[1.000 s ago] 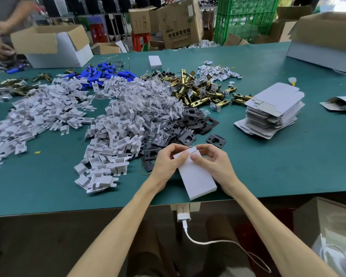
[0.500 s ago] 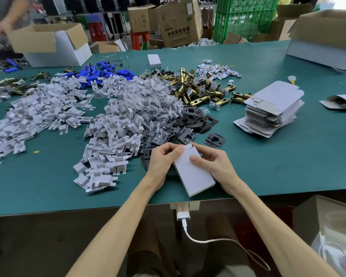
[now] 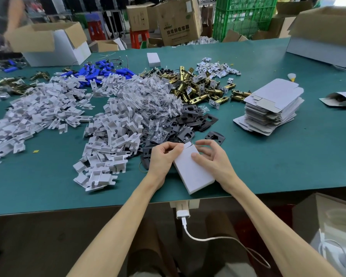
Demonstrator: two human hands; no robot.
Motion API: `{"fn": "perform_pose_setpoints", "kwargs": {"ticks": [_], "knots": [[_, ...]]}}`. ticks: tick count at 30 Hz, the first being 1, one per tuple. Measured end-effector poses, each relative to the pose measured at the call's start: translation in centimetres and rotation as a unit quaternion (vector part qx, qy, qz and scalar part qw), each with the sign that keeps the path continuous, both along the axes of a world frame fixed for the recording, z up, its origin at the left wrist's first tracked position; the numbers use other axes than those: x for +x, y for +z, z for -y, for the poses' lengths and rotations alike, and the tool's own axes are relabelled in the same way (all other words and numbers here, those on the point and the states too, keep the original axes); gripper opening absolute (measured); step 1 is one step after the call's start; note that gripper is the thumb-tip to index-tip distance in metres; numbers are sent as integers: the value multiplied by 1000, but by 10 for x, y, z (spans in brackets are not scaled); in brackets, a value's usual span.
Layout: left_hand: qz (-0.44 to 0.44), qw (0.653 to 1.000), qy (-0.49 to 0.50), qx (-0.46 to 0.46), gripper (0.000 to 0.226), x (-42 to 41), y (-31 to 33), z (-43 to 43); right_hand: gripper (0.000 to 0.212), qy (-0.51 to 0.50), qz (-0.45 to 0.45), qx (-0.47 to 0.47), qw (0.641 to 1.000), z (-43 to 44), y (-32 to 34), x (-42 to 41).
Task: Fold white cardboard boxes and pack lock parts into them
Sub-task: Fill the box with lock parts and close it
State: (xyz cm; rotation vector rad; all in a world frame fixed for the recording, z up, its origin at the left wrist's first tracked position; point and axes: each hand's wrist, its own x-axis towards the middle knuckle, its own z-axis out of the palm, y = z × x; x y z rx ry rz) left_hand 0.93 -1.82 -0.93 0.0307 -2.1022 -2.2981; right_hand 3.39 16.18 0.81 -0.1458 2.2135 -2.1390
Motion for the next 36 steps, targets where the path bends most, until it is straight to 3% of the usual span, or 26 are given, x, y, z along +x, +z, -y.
{"fn": "perform_pose_setpoints", "kwargs": {"ticks": [9,36], "knots": [[4,1000,-7,7,16,1,1,2,21,10,-26,-31,999,-3,0,0],[-14,999,-29,-12,26,3,6,-1,16,-10,-20,-48,999,-3,-3,-1]]}}
